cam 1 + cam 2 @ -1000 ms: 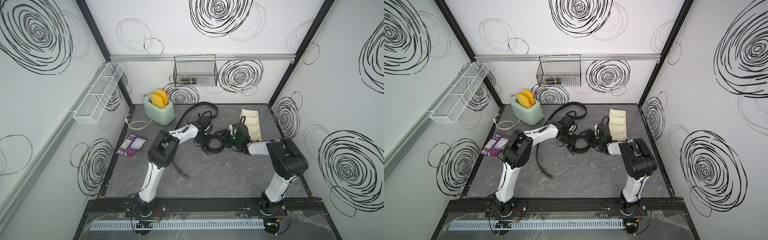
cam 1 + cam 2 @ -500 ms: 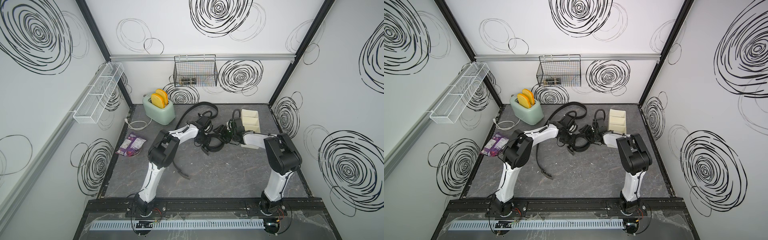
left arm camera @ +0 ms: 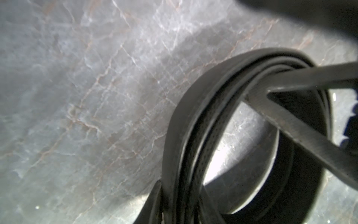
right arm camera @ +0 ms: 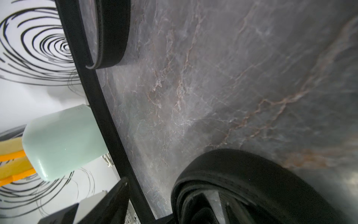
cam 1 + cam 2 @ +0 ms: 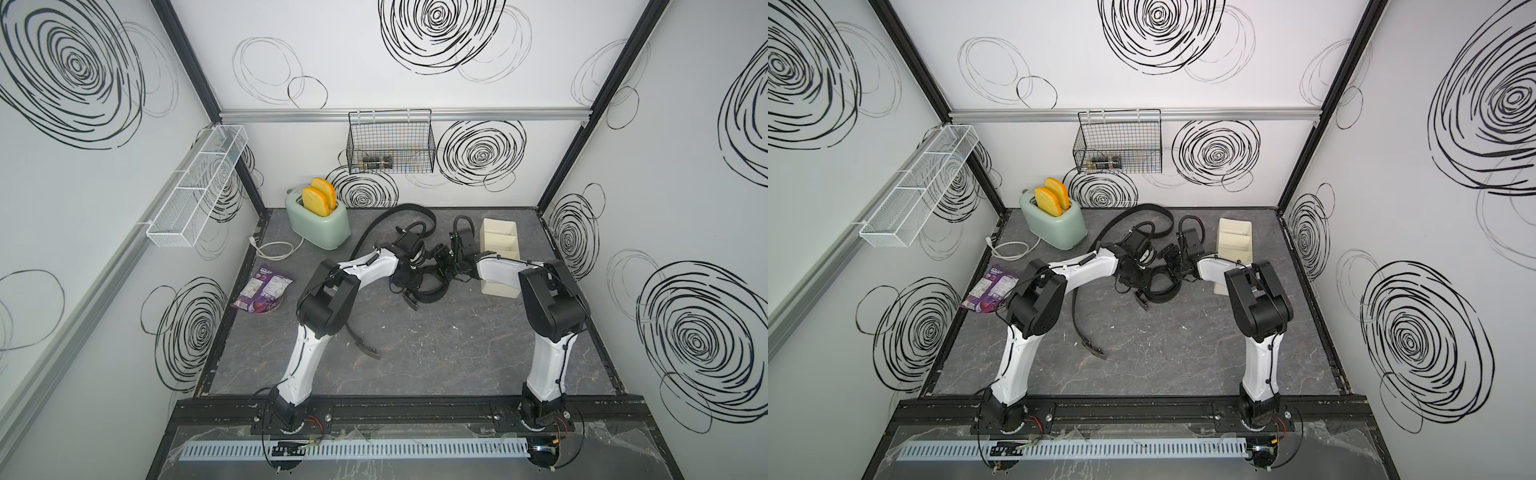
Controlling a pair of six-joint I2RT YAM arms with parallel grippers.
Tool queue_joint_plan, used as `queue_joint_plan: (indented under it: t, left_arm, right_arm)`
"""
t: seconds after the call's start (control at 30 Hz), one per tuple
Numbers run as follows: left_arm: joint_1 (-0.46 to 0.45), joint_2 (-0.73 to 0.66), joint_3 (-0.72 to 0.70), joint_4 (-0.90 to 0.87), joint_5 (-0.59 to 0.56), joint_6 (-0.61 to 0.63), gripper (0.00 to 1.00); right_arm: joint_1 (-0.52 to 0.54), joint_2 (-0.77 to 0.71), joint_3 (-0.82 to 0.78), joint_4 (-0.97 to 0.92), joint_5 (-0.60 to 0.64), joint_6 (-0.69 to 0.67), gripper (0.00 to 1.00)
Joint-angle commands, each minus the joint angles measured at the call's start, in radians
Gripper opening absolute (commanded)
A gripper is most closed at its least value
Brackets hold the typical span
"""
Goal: Place the belts into the storage roll
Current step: Pick up the belt from the center of the board.
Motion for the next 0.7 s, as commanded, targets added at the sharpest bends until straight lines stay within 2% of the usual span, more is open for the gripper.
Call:
queue_joint_plan:
  t: [0.0,0.23,0.67]
  left_arm:
    - [0.004,-0.006,-0.036,-0.082,-0.059,0.027,0.29]
    - [-0.008,-0.046,-0.060,-0.038,-0.049,0.010,0.29]
    - [-0.031,-0.086,-0.116,0.029,-0.031,-0.001,0.29]
  right_arm:
    - [-0.015,0.072,0.016,-0.148,0.208,0.056,0.74]
    - [-0.007,0.127,0.107,-0.228,0.209,0.125,0.67]
    - [0.006,0.193,0.233,-0.449,0.232,0.140,0.57]
